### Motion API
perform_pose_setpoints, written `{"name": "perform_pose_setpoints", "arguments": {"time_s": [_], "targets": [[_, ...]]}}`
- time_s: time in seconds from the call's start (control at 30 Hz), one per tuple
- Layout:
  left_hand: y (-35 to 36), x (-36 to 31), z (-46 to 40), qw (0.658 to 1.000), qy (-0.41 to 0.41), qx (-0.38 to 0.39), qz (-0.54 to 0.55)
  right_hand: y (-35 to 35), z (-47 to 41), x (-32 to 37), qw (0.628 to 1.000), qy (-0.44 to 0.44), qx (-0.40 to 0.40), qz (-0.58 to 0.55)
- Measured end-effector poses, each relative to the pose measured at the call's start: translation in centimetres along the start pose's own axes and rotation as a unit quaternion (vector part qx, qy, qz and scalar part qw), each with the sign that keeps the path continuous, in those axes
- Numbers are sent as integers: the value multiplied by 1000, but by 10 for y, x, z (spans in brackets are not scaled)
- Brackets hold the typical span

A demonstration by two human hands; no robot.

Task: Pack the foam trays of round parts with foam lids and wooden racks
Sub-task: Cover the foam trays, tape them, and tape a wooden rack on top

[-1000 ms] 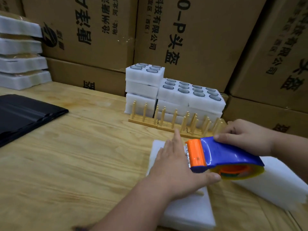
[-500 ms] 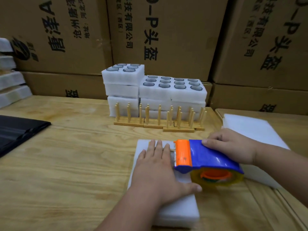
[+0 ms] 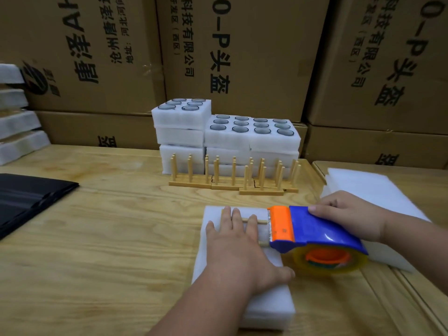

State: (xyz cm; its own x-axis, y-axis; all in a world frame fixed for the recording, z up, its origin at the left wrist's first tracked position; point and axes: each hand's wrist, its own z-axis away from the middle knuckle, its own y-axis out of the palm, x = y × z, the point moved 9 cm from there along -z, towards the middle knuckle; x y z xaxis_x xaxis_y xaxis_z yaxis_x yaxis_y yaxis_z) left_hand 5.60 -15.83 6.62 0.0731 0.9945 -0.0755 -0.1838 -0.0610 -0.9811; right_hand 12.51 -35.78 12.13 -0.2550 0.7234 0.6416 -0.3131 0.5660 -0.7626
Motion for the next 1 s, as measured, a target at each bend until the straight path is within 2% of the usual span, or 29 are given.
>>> {"name": "perform_pose_setpoints", "arguments": {"time_s": [0.47,0.7,1.0], "targets": [[2,-5,6,999,25,-10,-26,-30,32,-39,997,55,-3,53],[6,-6,7,998,34,-16,-41,-23,27,-23,980,62,26,189],[3,-6,6,998,41,-32,-33,-27,46,-34,987,70,9,142]]}}
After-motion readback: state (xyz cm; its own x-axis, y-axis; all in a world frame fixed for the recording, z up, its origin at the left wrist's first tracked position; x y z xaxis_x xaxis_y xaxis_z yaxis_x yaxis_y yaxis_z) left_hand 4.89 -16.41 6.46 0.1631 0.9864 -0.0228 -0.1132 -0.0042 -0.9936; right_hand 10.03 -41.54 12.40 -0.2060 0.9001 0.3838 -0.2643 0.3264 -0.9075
